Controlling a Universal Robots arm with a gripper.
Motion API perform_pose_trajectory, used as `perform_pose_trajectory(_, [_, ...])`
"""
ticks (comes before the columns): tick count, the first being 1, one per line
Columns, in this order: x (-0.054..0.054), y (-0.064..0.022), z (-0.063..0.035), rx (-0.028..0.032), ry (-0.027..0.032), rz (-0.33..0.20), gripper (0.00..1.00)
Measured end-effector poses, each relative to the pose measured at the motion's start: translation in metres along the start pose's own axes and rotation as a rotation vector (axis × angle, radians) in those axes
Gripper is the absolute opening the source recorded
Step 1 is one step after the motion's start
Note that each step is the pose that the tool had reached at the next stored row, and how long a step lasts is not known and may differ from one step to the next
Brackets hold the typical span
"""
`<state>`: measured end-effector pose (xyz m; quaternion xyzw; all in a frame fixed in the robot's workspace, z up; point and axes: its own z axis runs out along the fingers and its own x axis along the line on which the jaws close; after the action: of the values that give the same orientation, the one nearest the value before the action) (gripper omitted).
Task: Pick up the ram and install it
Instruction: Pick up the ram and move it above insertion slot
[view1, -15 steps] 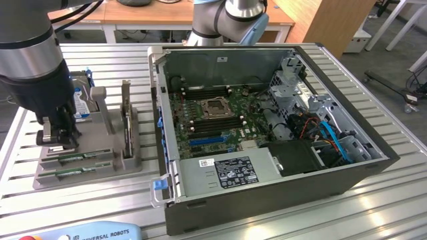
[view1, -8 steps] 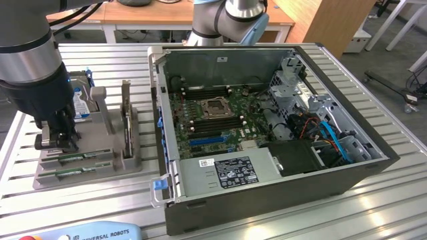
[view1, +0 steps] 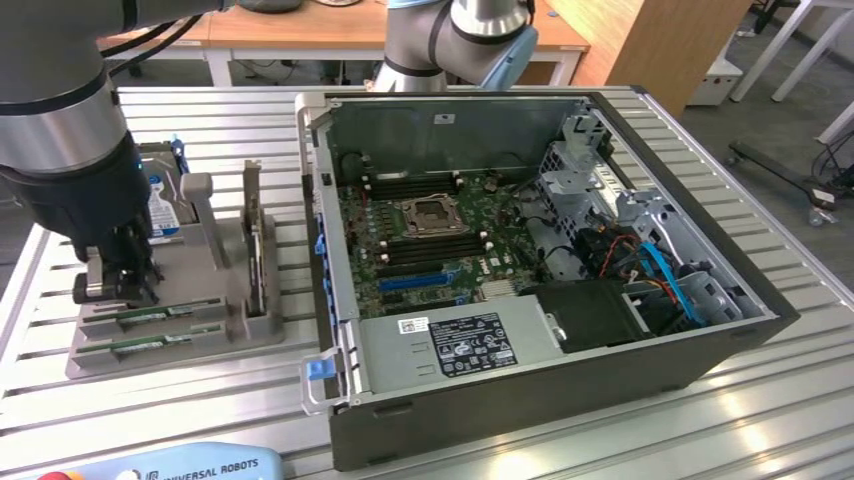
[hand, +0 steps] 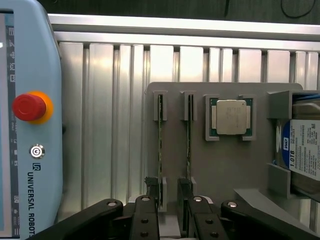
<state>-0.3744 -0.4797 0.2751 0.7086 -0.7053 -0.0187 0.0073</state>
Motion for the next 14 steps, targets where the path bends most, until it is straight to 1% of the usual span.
perform_pose_trajectory(4, [0.0001, -0.0002, 0.0049, 0.0001, -0.0001, 0.000, 0.30])
perform_pose_trajectory(8, [0.0001, -0.0002, 0.0052, -0.0001, 0.0001, 0.000, 0.30])
perform_pose_trajectory(11, [0.0031, -0.0002, 0.0052, 0.0000, 0.0001, 0.000, 0.30])
perform_pose_trajectory(14, [0.0037, -0.0001, 0.0052, 0.0000, 0.0000, 0.000, 0.30])
